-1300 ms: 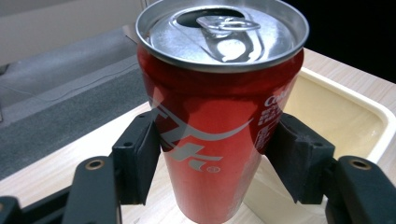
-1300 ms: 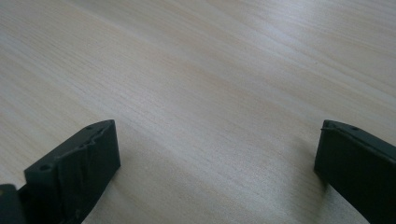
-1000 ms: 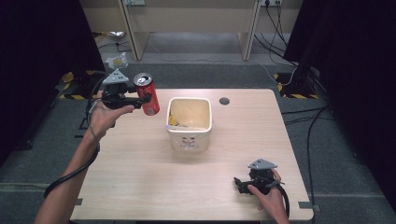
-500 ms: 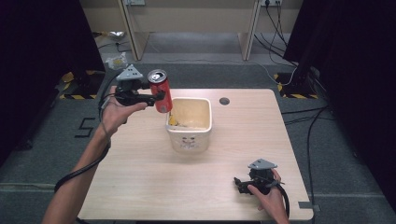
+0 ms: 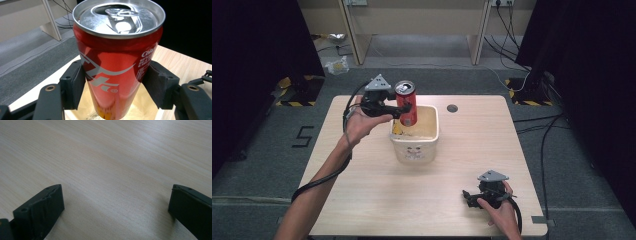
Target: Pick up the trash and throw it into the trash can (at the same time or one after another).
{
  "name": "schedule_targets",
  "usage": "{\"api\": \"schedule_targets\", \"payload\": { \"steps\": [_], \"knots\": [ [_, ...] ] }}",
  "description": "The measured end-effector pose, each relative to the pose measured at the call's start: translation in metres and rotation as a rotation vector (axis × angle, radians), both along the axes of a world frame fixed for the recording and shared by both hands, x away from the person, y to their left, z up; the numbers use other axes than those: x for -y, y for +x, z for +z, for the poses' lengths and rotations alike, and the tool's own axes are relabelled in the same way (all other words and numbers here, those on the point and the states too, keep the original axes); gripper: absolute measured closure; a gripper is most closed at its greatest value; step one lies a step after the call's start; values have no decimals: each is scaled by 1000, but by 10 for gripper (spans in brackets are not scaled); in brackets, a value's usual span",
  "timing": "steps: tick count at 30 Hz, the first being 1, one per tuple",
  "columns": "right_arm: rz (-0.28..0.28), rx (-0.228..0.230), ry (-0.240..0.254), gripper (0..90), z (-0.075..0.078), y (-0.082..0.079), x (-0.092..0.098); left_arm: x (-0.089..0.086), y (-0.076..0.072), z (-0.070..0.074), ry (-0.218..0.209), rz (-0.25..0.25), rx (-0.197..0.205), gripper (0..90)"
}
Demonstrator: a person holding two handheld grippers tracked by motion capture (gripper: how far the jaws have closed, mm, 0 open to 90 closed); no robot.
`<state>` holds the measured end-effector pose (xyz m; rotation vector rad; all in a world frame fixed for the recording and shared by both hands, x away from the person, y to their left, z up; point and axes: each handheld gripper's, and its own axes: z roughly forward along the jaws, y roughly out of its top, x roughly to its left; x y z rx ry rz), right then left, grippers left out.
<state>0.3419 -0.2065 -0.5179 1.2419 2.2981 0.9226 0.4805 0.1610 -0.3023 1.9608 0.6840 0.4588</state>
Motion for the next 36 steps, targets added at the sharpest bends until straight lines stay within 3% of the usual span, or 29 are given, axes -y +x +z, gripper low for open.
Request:
{"api": "schedule_targets", "payload": {
  "steps": [9, 23, 36],
  "knots": [
    [0, -1, 1, 3, 0, 0, 0, 18, 7, -17, 28, -26, -36, 349],
    [2, 0, 0, 3, 0, 0, 0, 21, 16, -35, 41, -20, -75, 342],
    [1, 0, 2, 3, 0, 0, 0, 19, 24, -52, 68, -12, -143, 335]
  ]
}}
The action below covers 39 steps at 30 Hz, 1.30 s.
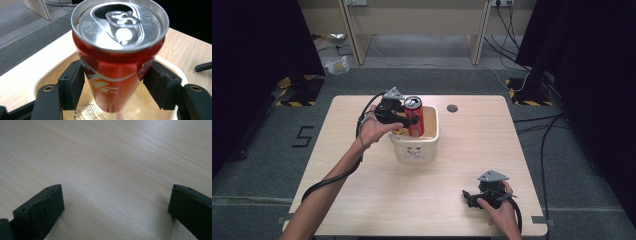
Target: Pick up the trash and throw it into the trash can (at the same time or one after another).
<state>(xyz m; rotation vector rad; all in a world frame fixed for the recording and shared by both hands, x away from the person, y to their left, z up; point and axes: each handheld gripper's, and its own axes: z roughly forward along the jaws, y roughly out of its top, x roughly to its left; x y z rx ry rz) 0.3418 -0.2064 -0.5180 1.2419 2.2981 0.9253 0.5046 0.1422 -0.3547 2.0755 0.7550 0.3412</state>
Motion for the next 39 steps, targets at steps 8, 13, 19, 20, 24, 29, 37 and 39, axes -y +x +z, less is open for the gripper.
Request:
{"api": "schedule_targets", "payload": {
  "steps": [8, 13, 19, 20, 24, 29, 37, 39],
  "knots": [
    [0, 0, 0, 3, 0, 0, 0, -3, -1, -2, -9, -5, -10, 331],
    [0, -1, 1, 3, 0, 0, 0, -5, -3, 0, -30, 1, -6, 287],
    [2, -2, 1, 3, 0, 0, 0, -6, -6, 6, -41, 3, 8, 276],
    [2, -2, 1, 3, 0, 0, 0, -6, -7, 7, -41, 3, 10, 275],
    [2, -2, 1, 2, 0, 0, 0, -7, -9, 9, -46, 6, 15, 275],
    [2, -2, 1, 3, 0, 0, 0, -9, -13, 13, -52, 4, 21, 263],
    [2, -2, 1, 2, 0, 0, 0, -21, -17, 16, -67, 17, 15, 237],
    [2, -2, 1, 2, 0, 0, 0, -24, -17, 15, -68, 24, 12, 227]
  ]
}}
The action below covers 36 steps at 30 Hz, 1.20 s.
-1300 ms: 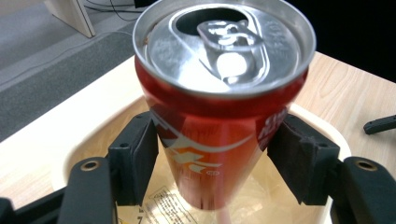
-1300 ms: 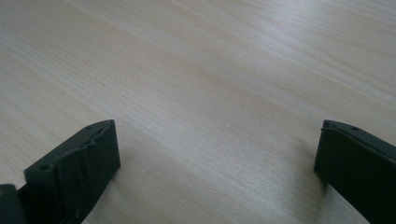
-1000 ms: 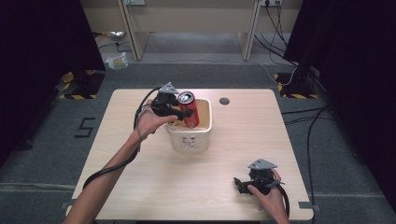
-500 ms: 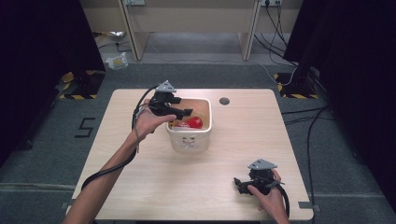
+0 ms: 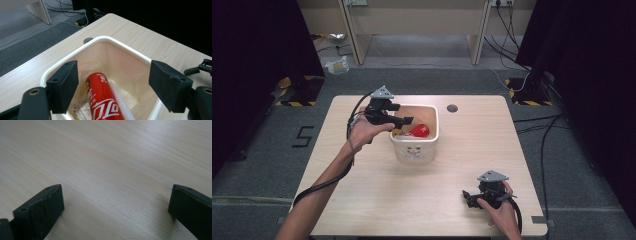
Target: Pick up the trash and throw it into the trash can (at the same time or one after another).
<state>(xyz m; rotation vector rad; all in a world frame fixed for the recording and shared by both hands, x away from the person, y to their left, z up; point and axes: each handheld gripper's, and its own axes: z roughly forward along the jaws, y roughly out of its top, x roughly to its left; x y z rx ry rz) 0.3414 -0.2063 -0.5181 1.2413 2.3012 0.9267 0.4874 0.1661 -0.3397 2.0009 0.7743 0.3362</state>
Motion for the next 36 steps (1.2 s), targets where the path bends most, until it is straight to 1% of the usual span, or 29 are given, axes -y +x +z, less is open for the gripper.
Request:
{"api": "schedule_targets", "payload": {
  "steps": [8, 14, 16, 19, 25, 29, 32, 36],
  "knots": [
    [1, 2, -2, 2, 0, 0, 0, -15, -1, -4, -13, 26, -8, 201],
    [1, 2, -3, 2, 0, 0, 0, -25, -6, -1, -36, 40, 6, 192],
    [1, 2, -3, 2, 0, 0, 0, -29, -8, 0, -35, 43, 13, 192],
    [1, 2, -3, 3, 0, 0, 0, -39, -14, 0, -34, 55, 27, 184],
    [0, 2, -2, 3, 0, 0, 0, -59, -21, -7, -46, 90, 27, 182],
    [0, 2, -2, 2, 0, 0, 0, -69, -26, -12, -33, 104, 35, 178],
    [0, 0, -1, 2, 0, 0, 0, -75, -31, -16, -33, 112, 34, 178],
    [1, 1, -3, 2, 0, 0, 0, -81, -38, -19, -20, 125, 49, 178]
  ]
}}
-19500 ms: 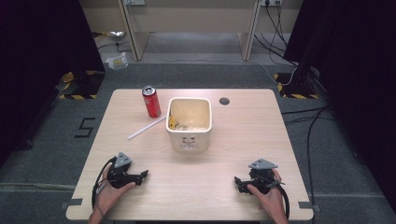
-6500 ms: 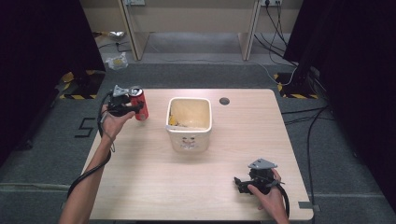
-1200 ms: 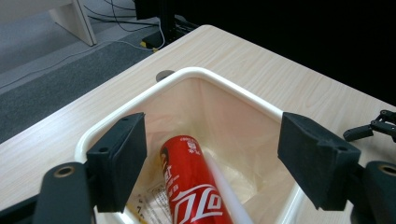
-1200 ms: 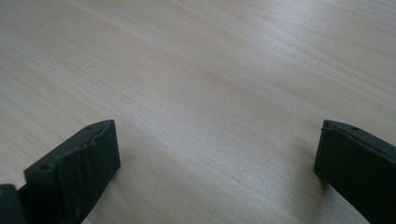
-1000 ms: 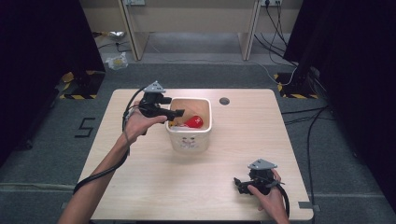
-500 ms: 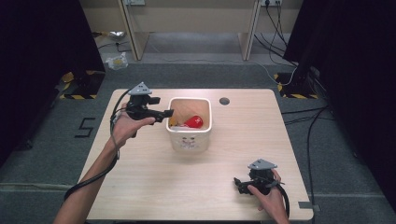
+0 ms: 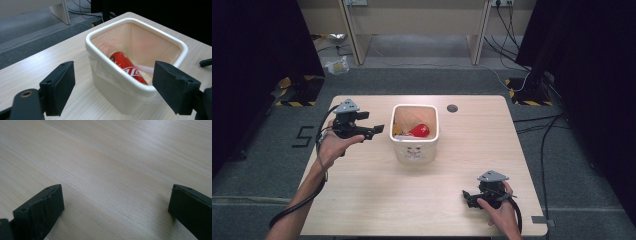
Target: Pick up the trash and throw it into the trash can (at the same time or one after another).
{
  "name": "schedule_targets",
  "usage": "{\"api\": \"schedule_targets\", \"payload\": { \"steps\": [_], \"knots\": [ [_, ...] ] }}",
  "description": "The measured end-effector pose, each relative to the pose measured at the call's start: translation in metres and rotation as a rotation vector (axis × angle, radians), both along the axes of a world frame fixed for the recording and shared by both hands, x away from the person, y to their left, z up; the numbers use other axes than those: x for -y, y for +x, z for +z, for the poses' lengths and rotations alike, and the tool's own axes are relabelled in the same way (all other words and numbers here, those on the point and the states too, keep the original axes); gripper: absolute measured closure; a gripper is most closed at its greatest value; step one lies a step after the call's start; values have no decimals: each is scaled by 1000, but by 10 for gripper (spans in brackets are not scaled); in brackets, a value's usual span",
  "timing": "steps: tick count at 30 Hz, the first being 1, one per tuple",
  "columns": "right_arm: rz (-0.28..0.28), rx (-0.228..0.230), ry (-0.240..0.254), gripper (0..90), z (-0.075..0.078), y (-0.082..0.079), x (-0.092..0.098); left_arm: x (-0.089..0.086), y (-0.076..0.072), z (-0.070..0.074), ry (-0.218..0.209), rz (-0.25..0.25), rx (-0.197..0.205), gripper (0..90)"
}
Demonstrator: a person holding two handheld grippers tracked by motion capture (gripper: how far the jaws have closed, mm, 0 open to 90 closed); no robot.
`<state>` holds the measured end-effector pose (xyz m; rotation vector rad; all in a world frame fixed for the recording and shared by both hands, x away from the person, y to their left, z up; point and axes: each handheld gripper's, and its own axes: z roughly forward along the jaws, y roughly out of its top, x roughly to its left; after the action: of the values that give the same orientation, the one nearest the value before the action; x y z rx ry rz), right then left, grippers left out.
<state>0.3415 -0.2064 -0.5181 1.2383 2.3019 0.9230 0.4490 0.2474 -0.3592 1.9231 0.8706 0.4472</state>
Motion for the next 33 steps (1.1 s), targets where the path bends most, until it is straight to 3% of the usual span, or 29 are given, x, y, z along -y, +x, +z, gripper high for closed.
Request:
{"api": "schedule_targets", "payload": {
  "steps": [8, 33],
  "knots": [
    [2, 2, -1, 2, 0, 0, 0, -9, -12, -9, -24, 13, -6, 178],
    [0, 0, 0, 2, 0, 0, 0, -24, -29, -41, -2, 69, 8, 186]
  ]
}}
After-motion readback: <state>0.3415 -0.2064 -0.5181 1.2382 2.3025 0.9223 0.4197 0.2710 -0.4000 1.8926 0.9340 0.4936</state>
